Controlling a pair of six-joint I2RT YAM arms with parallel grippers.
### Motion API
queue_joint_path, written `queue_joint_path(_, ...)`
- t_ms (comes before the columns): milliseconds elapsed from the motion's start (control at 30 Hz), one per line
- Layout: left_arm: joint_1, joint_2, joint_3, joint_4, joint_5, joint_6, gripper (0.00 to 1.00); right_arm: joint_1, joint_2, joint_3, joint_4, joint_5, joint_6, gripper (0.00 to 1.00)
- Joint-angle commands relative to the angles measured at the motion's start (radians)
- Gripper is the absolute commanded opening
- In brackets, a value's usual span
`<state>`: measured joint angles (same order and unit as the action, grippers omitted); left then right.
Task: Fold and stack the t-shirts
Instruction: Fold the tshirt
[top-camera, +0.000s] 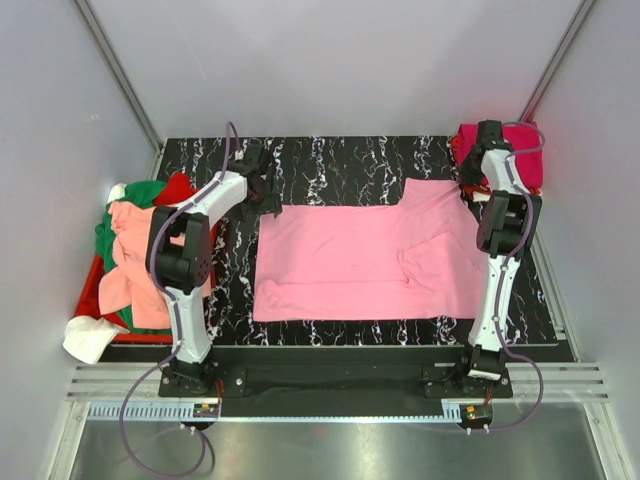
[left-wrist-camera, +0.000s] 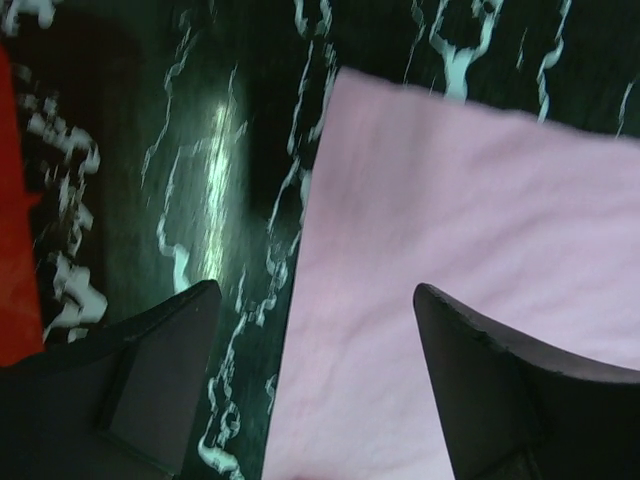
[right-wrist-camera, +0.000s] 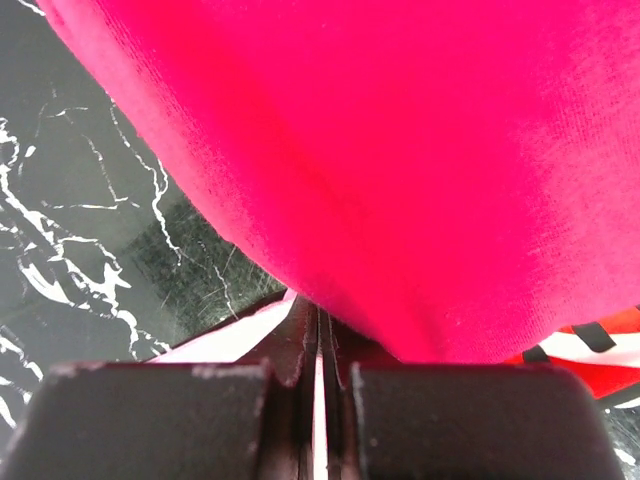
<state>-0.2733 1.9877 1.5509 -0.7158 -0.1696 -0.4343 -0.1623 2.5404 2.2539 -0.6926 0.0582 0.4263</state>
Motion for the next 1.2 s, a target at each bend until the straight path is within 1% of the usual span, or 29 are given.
queue_joint_path(0,0.019,0.090,0.159,0.049,0.041,0.011,0.83,-0.016,-0.062,-0.002,0.022,-0.053,0.011,0.00)
queue_joint_path(33,0.022,0.109,0.194,0.056,0.042,0.011,0.81,-0.016,-0.057,0.001,0.021,-0.087,0.018,0.00)
queue_joint_path(167,0.043,0.172,0.245,0.094,0.084,0.023,0.78,-0.017,-0.052,0.009,0.024,-0.135,0.029,0.00)
queue_joint_path(233,0.054,0.204,0.271,0.092,0.099,0.031,0.77,-0.017,-0.055,0.009,0.025,-0.135,0.031,0.00)
queue_joint_path(333,0.056,0.220,0.265,0.093,0.102,0.028,0.74,-0.017,-0.055,0.009,0.024,-0.136,0.031,0.00)
queue_joint_path(433,0.056,0.201,0.209,0.134,0.104,0.022,0.71,-0.017,-0.051,0.013,0.025,-0.153,0.037,0.00)
queue_joint_path(567,0.057,0.212,0.189,0.157,0.110,0.020,0.66,-0.017,-0.055,0.006,0.028,-0.166,0.039,0.00)
queue_joint_path(600,0.057,0.229,0.193,0.157,0.117,0.020,0.61,-0.017,-0.058,0.001,0.033,-0.167,0.038,0.00)
queue_joint_path(700,0.057,0.253,0.210,0.167,0.142,0.011,0.55,-0.017,-0.065,-0.007,0.038,-0.176,0.037,0.00)
queue_joint_path(800,0.059,0.263,0.212,0.176,0.151,0.009,0.44,-0.017,-0.075,-0.019,0.041,-0.176,0.035,0.00)
queue_joint_path(900,0.060,0.263,0.210,0.179,0.151,0.011,0.35,-0.014,-0.089,-0.034,0.050,-0.179,0.040,0.00)
queue_joint_path(933,0.063,0.264,0.209,0.182,0.151,0.012,0.27,-0.016,-0.091,-0.034,0.051,-0.187,0.043,0.00)
queue_joint_path(1033,0.068,0.263,0.218,0.179,0.157,0.019,0.09,-0.013,-0.101,-0.039,0.056,-0.210,0.045,0.00)
queue_joint_path(1067,0.068,0.255,0.219,0.174,0.157,0.019,0.00,-0.008,-0.109,-0.046,0.064,-0.216,0.045,0.00)
queue_joint_path(1167,0.068,0.220,0.221,0.164,0.157,0.029,0.00,0.001,-0.160,-0.079,0.103,-0.273,0.043,0.00)
